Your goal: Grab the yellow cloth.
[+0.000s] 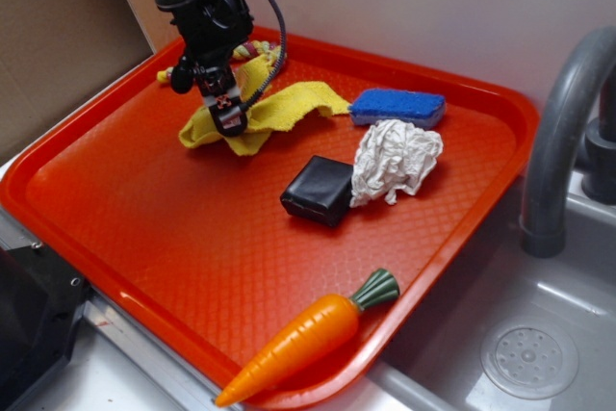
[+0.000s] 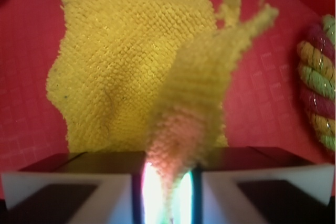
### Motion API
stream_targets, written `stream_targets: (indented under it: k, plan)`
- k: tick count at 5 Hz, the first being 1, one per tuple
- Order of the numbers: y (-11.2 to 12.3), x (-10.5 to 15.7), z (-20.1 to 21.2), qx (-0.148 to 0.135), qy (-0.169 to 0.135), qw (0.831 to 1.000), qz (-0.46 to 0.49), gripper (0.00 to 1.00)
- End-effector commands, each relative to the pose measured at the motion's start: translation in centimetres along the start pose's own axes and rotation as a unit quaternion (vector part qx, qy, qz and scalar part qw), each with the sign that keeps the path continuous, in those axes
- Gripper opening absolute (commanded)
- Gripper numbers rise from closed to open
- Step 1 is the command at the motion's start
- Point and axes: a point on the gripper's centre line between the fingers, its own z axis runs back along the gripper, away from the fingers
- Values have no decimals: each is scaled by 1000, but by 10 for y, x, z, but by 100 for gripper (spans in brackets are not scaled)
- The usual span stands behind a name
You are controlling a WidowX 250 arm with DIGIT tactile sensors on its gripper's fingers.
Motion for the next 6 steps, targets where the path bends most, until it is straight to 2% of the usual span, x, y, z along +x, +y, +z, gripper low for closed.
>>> stream_targets:
  k: [1,2,3,4,5,6]
  plan:
    - [1,11,29,21,-10,1000,13,0]
    - [11,-4,79,52,9,989,136,0]
    - [21,-32,130,52,-25,964,259,0]
    - [15,-53,178,21,-44,944,327,0]
    - [-13,-54,227,11,-63,948,312,0]
    - [-23,-46,262,15,-54,948,314,0]
